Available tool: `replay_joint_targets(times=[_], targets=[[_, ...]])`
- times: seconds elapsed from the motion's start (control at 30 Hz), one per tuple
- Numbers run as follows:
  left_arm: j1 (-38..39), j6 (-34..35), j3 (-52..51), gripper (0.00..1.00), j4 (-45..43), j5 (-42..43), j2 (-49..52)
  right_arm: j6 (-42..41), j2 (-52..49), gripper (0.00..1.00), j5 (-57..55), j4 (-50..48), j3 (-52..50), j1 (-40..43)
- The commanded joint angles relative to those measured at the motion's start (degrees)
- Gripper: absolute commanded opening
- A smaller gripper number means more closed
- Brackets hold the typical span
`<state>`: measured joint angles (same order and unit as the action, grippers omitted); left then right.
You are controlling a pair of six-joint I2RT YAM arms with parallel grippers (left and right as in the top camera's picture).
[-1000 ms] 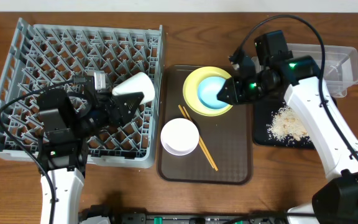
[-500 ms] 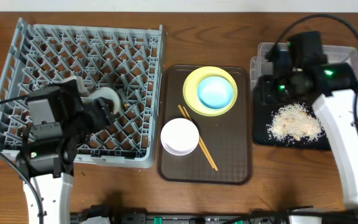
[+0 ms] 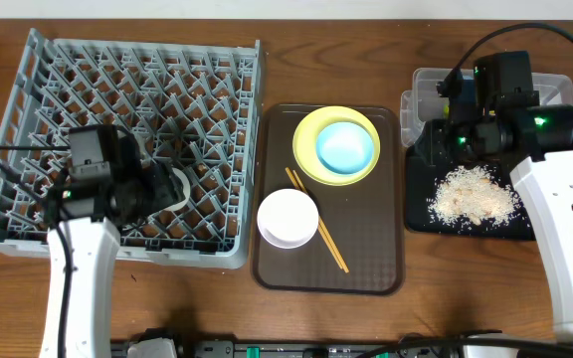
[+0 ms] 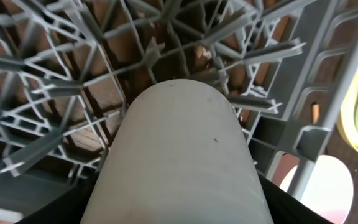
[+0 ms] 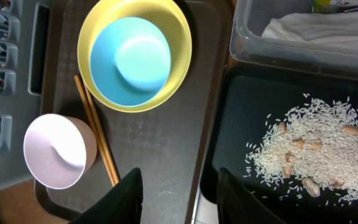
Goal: Sort waste into correct bins and load items into the dishwasher
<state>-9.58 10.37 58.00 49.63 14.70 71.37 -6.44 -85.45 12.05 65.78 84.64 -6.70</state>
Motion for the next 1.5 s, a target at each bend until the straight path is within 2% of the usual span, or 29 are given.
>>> replay_joint_targets(times=[0.0,0.47,0.83,1.13,1.2,1.23,1.43,1.47], targets=[[0.07,-0.92,0.76,0.35,0.2,0.72,2.62,0.94,0.13,0.37,-0.24,0.11,0.33,0.09],[1.11,-0.92,0.72,0.36,0.28,1.33,9.01,0.94,0.13,0.37,-0.26,0.46,0.33,0.09],[2.05,-0.9,0.74,0.31,1.79,1.36,8.02,0.94,0.13,0.37,-0.26,1.2,0.33,0.09],[2.05,-0.9,0.74,0.3,3.61,1.36,2.84,0.96,0.13,0.37,-0.26,1.55,0.33,0.09],[2.05,-0.9,0.74,0.32,3.69,1.33,2.6,0.94,0.13,0.37,-0.24,1.53,0.33,0.09],[2.05,-0.9,0.74,0.37,3.87,1.33,2.67,0.96,0.13,0.37,-0.26,1.51,0.33,0.09],[2.08,-0.9,0.72,0.39,4.15,1.36,4.02,0.96,0.13,0.37,-0.26,1.77,0.33,0.09],[2.08,-0.87,0.72,0.48,4.15,1.36,4.28,0.96,0.13,0.37,-0.26,1.81,0.33,0.09]])
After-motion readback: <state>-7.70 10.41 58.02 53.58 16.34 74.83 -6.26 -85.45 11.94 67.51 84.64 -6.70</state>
